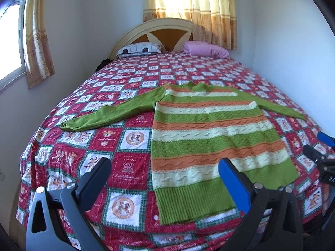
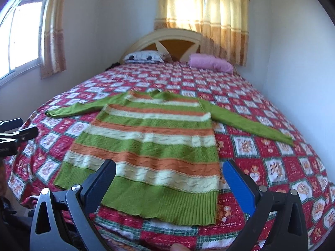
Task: Fold small clothes
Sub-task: 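Move the right tool to the green sleeve cuff and close on it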
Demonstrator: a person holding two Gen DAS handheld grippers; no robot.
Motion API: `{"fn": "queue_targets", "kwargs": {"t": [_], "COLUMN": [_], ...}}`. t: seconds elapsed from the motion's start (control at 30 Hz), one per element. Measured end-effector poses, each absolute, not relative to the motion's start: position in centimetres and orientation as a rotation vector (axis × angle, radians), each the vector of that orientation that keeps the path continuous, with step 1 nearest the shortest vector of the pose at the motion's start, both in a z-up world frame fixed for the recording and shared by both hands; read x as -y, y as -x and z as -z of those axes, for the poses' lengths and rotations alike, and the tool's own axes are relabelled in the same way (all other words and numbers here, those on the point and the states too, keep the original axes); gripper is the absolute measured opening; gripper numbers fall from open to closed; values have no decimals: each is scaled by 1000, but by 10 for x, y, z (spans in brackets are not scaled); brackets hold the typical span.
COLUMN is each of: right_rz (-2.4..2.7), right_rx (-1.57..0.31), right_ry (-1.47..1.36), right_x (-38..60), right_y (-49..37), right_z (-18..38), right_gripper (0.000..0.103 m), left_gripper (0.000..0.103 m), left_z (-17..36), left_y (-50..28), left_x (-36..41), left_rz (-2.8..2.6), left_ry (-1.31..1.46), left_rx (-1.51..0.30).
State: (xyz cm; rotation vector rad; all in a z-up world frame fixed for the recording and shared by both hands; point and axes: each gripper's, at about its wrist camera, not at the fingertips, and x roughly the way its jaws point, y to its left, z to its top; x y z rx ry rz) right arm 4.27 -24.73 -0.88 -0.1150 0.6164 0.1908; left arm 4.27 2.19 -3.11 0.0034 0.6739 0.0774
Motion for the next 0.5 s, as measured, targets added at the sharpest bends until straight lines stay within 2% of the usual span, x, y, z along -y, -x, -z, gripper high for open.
{"fn": "queue_targets", "kwargs": {"t": [0.5], "right_rz": [-73], "right_rx": [-782], "right_ry": [-112], "right_x": [347], "right_y": [-130], "right_z": [58], "right_gripper": [100], "left_gripper": [103], "left_z": [55], "left_y": [-148], "left_x": [-18], "left_rz": [-73], "left_ry": [-46], "left_rx": [-754]}}
